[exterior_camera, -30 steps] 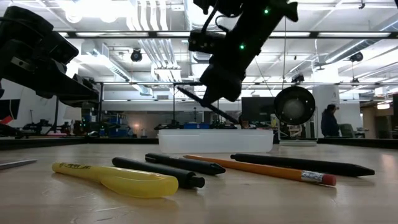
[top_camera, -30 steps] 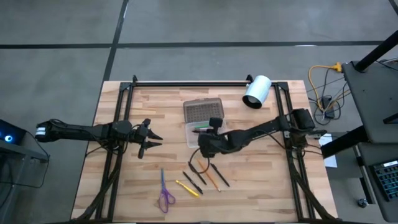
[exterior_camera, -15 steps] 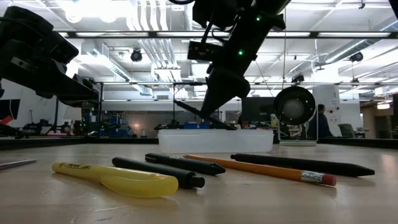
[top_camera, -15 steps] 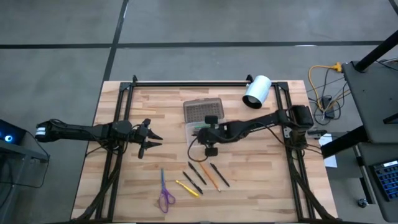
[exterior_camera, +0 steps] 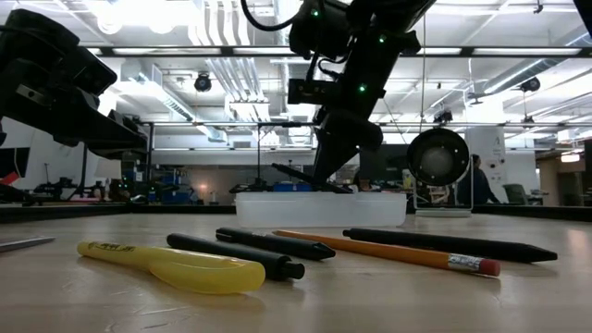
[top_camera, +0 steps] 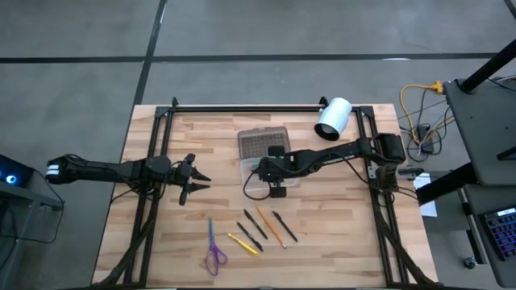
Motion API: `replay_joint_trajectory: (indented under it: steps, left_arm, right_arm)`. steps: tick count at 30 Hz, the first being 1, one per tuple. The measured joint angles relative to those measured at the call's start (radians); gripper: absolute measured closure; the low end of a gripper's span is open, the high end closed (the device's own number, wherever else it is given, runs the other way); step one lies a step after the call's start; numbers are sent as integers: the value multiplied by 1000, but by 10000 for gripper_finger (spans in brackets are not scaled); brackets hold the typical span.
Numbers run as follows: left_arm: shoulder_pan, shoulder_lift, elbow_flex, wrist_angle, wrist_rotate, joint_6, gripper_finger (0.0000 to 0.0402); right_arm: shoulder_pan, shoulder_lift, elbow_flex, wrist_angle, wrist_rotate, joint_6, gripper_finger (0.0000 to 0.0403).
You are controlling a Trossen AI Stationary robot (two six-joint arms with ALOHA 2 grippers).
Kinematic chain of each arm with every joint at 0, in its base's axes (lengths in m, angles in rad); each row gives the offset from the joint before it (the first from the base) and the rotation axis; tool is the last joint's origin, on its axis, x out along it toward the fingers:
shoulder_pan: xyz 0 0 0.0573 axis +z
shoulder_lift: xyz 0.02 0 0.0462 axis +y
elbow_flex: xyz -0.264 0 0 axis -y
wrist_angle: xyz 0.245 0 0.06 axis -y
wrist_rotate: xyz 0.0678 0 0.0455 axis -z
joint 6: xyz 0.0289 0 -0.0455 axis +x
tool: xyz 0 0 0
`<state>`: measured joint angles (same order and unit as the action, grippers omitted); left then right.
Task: Pick & place school supplies into a supply box
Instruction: Put the black pen into the transparent supply box
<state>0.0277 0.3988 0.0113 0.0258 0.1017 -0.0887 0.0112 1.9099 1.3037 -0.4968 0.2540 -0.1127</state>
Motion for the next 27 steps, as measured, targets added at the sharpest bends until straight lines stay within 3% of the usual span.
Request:
replay_joint_trajectory:
  steps: [27]
  left_arm:
    - [0,0,0,0,0,0,302]
  right_arm:
    - [-3,3,0,1,2,85,334]
